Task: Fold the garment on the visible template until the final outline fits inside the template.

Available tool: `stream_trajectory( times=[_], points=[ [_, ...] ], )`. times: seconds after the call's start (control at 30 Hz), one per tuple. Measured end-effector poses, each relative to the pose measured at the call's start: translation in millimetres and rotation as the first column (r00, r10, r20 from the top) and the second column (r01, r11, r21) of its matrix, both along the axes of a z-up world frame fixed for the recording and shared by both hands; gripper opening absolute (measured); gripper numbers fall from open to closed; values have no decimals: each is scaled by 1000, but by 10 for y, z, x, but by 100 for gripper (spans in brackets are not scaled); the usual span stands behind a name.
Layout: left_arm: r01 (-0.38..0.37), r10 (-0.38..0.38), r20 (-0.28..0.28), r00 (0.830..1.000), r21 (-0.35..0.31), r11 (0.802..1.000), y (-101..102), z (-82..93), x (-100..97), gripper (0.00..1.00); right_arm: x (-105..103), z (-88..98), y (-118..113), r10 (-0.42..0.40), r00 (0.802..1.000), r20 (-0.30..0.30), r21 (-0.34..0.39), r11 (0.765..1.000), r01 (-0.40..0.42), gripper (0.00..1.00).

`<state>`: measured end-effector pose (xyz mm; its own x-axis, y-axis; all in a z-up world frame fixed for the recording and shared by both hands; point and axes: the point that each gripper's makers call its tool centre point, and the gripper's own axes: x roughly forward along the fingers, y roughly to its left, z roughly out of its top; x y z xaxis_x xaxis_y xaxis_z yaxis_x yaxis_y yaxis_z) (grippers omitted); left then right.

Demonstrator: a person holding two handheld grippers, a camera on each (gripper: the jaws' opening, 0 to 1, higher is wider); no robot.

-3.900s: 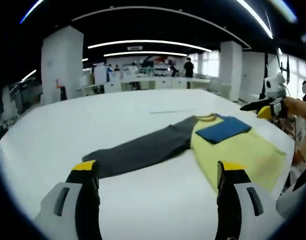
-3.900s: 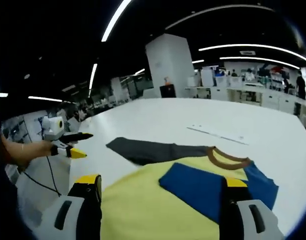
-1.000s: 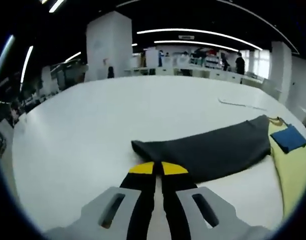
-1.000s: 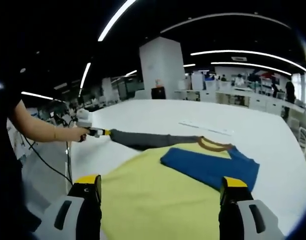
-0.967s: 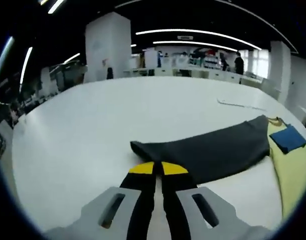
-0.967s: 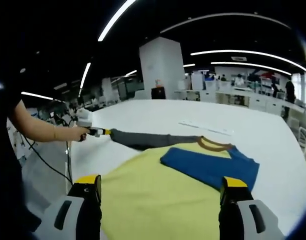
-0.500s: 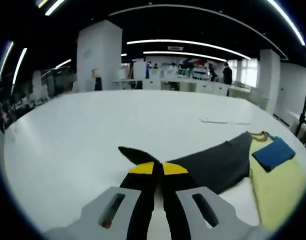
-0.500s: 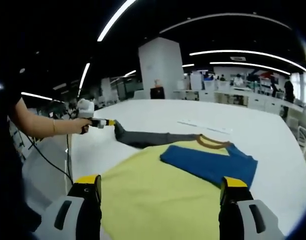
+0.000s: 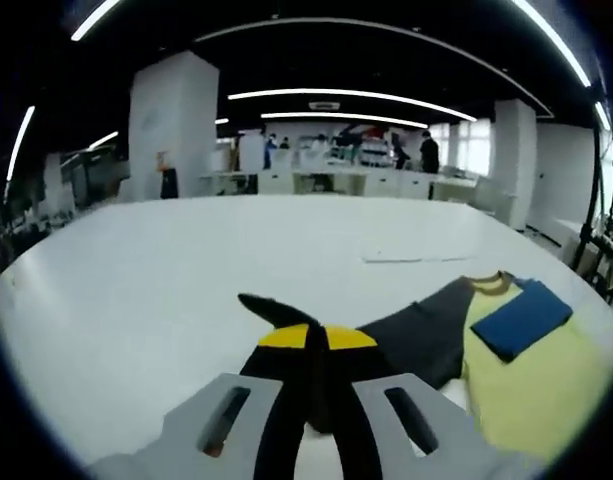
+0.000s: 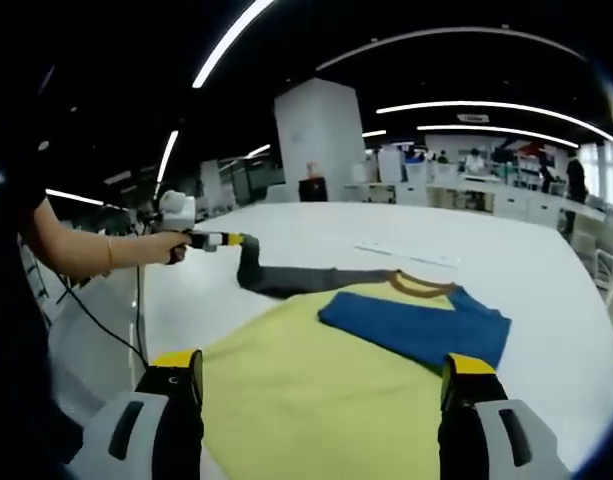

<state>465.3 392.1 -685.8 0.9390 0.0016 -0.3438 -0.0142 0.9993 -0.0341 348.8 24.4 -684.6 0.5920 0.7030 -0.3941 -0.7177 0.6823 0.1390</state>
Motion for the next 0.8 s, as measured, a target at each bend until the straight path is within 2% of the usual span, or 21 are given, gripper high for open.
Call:
stream_trajectory(
  times=[0.43, 0.8],
  points=[
    [83, -82, 31, 996, -32, 996, -435, 117, 164, 1, -48, 25, -40, -8, 1000, -6, 9, 1000, 8, 99],
    [145, -144, 27, 989, -32, 989, -701, 103, 306, 1, -97, 18, -30, -6, 1000, -18, 23, 1000, 6, 99]
  ],
)
